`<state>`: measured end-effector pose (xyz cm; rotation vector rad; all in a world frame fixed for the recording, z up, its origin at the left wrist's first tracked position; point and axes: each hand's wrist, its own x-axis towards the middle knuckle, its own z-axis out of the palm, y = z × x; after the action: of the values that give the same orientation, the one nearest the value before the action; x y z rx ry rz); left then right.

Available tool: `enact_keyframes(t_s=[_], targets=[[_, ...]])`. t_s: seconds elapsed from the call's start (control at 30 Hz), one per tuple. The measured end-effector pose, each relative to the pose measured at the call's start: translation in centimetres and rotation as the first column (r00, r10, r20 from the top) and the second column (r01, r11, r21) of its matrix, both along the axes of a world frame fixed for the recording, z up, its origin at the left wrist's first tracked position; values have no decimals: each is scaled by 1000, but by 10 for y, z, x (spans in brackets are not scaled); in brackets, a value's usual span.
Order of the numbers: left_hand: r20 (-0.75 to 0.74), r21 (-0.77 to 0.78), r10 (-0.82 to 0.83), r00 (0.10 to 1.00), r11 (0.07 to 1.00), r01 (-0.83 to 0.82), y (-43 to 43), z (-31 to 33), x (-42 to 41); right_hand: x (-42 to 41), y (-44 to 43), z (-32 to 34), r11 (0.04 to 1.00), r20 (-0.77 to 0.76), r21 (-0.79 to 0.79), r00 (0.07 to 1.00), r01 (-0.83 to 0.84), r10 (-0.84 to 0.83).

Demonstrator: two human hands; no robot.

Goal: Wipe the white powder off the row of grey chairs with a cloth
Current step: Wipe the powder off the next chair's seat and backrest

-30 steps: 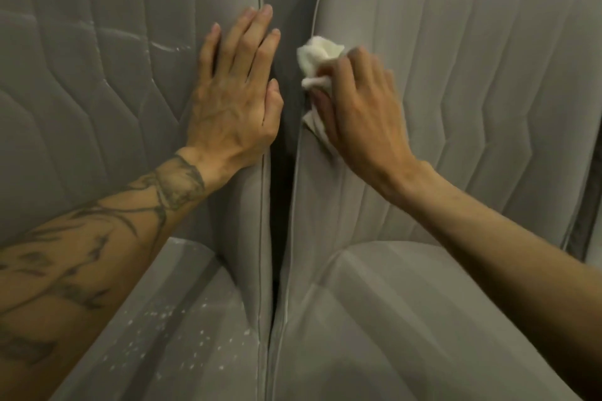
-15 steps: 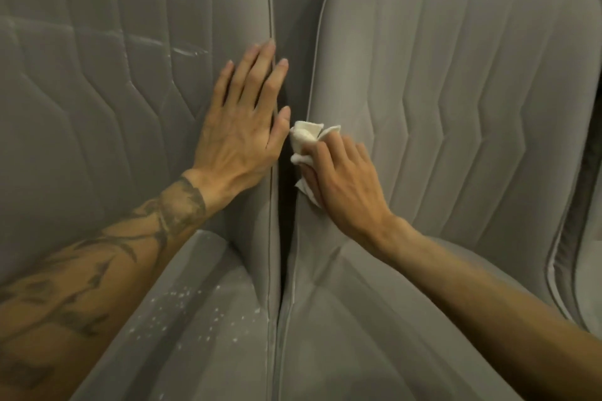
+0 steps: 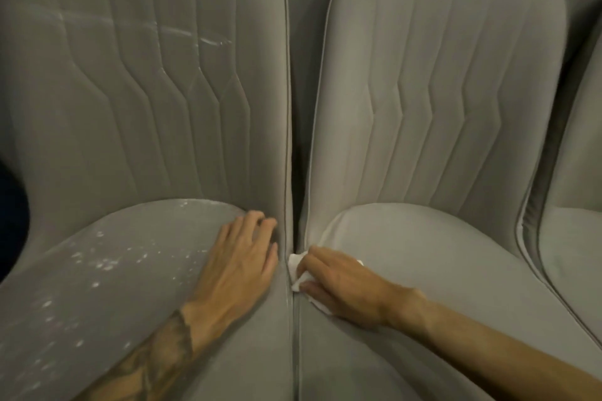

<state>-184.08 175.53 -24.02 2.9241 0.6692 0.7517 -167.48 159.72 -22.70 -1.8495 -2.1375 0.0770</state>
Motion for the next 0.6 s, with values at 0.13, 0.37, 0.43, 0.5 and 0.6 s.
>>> enact_keyframes(t_s=[0.13,0.37,0.43,0.5,0.6], targets=[[-79,28,-53,995,998,56,-11,-7,-13,17,9,-3,978,63,40,977,202,-205],[-106,17,-55,993,998,57,-10,-14,-17,-58,-29,-13,944,-162,36,934,328,-319],[-104,-11,-62,993,998,61,-10,-15,-17,-69,-41,-10,968,-117,24,962,251,-246],[-93,-45,-47,995,998,43,-10,-16,-18,-63,-43,-8,982,-102,-1,977,187,-186],[-92,-62,-56,994,997,51,-7,-18,-15,-33,-22,-15,966,-73,43,965,254,-251]])
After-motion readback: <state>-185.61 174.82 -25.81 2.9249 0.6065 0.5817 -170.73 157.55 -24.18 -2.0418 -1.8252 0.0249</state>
